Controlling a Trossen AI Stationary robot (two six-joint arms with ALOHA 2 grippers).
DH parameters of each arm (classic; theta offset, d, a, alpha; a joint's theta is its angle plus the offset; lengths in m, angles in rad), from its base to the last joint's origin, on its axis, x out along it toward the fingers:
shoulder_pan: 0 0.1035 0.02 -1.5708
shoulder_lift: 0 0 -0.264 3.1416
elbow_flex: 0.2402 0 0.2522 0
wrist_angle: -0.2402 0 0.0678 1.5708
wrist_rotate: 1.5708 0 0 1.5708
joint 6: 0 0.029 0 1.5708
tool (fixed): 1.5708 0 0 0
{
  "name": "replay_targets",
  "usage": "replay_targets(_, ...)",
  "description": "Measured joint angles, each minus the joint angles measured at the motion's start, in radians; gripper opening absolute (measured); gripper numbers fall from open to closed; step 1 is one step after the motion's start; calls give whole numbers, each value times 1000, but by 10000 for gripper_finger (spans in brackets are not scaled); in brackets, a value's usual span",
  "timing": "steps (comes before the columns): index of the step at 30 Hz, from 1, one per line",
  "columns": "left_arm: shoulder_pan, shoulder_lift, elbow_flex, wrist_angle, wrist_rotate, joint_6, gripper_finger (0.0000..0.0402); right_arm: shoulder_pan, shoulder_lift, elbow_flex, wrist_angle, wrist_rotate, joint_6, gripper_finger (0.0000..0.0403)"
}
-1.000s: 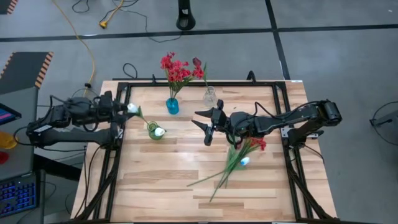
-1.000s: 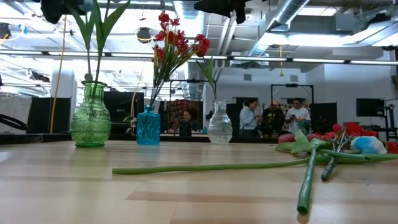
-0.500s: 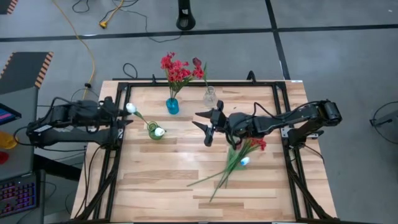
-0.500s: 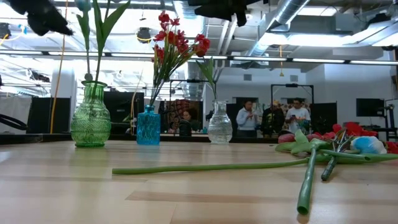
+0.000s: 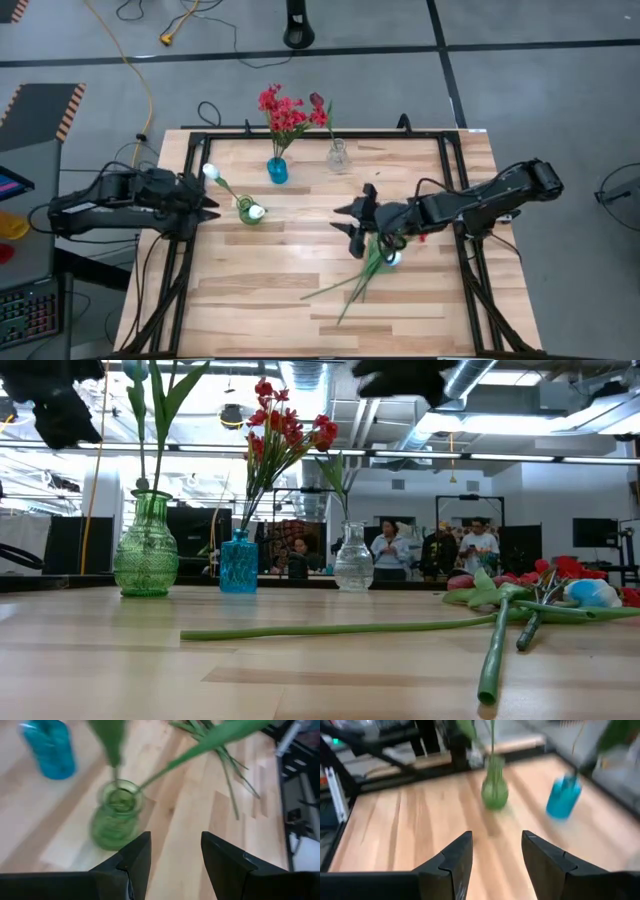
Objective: Sort flowers into vase by color
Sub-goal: Put the red flowers into the blue vase
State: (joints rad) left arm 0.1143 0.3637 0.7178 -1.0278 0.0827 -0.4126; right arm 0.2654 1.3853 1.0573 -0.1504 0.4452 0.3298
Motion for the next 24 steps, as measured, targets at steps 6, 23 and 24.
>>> replay_targets(6, 0, 0, -106, 120, 78, -24, 160, 57, 8, 0, -206, -2, 267, 195)
replay_targets(23, 0, 0, -132, 185, -47, -47, 160, 83, 184, 0, -522, -246, 904, 195)
replay_targets(24, 0, 0, -132, 185, -47, -45, 160, 83, 200, 0, -523, -267, 918, 195)
